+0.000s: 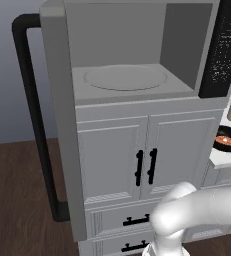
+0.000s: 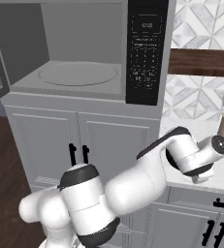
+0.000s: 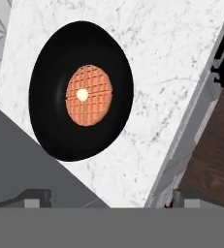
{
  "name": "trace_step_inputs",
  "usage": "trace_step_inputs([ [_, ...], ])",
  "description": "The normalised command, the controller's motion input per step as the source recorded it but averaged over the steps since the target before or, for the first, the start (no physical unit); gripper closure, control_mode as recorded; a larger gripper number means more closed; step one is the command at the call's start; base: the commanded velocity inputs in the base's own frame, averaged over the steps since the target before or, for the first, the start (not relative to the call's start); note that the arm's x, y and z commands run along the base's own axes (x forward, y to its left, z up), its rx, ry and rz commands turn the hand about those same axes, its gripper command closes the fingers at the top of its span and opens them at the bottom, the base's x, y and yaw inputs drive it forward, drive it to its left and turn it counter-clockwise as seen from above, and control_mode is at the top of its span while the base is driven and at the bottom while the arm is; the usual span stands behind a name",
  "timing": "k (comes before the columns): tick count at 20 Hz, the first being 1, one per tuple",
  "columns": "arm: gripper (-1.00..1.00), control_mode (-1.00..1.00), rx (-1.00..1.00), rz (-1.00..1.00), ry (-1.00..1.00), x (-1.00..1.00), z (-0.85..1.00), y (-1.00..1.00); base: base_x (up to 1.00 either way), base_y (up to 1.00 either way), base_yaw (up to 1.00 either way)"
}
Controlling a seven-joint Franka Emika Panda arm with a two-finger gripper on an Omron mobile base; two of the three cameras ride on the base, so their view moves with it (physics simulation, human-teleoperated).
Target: Open the microwave, place the bowl with waffle inside the microwave, then close the microwave door and turn it on.
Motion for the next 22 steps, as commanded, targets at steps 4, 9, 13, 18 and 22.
trace_step_inputs([
  [4, -1.0, -1.0, 0.0, 0.0, 0.0, 0.21, -0.25, -0.1, 0.0, 0.0, 0.0],
  [9, -1.0, -1.0, 0.0, -0.01, 0.0, 0.23, -0.24, -0.12, 0.0, 0.0, 0.0],
  [13, -1.0, -1.0, 0.0, -0.04, 0.0, 0.17, -0.24, -0.13, 0.0, 0.0, 0.0],
  [18, -1.0, -1.0, 0.0, -0.07, 0.02, 0.27, -0.18, -0.03, 0.0, 0.0, 0.0],
  [22, -1.0, -1.0, 0.0, -0.09, 0.07, 0.36, -0.17, 0.0, 0.0, 0.0, 0.0],
])
